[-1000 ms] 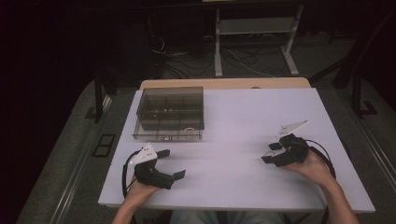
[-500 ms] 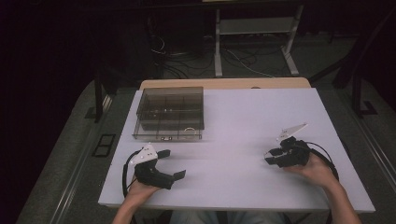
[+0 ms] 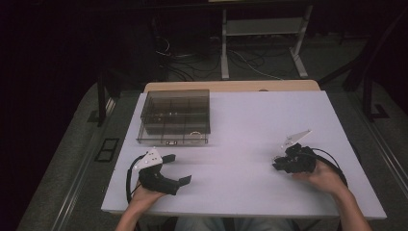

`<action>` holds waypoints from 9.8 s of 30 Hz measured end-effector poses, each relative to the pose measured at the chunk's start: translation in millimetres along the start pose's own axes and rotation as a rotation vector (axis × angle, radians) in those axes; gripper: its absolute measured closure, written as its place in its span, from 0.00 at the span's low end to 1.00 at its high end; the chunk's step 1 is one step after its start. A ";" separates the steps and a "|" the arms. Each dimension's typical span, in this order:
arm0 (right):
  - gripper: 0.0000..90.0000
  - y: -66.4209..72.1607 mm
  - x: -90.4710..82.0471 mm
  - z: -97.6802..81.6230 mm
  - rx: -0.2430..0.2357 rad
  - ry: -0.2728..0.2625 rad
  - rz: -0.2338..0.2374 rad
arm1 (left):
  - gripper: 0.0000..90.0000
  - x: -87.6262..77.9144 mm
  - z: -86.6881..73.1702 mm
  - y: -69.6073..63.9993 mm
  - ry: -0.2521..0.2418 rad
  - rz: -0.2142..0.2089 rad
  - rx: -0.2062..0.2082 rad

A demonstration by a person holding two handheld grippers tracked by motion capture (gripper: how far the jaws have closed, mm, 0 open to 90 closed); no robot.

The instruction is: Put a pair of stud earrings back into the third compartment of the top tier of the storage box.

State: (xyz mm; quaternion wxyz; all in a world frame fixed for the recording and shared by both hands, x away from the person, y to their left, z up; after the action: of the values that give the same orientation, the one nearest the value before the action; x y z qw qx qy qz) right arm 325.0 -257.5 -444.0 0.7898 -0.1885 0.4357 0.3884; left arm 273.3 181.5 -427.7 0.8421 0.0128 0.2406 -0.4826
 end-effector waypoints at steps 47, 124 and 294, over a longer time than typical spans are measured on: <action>0.95 -12.1 -31.5 6.3 0.168 -0.150 0.132 | 0.00 1.9 -0.3 0.5 0.013 -0.003 0.009; 0.95 33.0 -51.0 154.2 -0.031 -0.263 0.244 | 0.00 -2.8 -1.1 1.0 -0.007 0.012 -0.007; 0.00 37.1 -23.3 109.6 0.108 -0.329 0.135 | 0.00 -4.0 -0.8 0.8 0.001 0.007 -0.002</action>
State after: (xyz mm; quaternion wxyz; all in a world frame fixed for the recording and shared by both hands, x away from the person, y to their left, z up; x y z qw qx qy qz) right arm 348.1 -174.9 -362.9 0.8314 -0.0503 0.3327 0.4422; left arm 272.0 185.3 -426.9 0.8437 0.0131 0.2415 -0.4793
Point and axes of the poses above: each handheld gripper's, and its own axes: x roughly forward along the jaws, z roughly out of its top, y roughly to its left, the point moved 1 cm from there along x, roughly forward along the jaws, and after that the axes turned 3 degrees about -z, right-handed, at the moved point
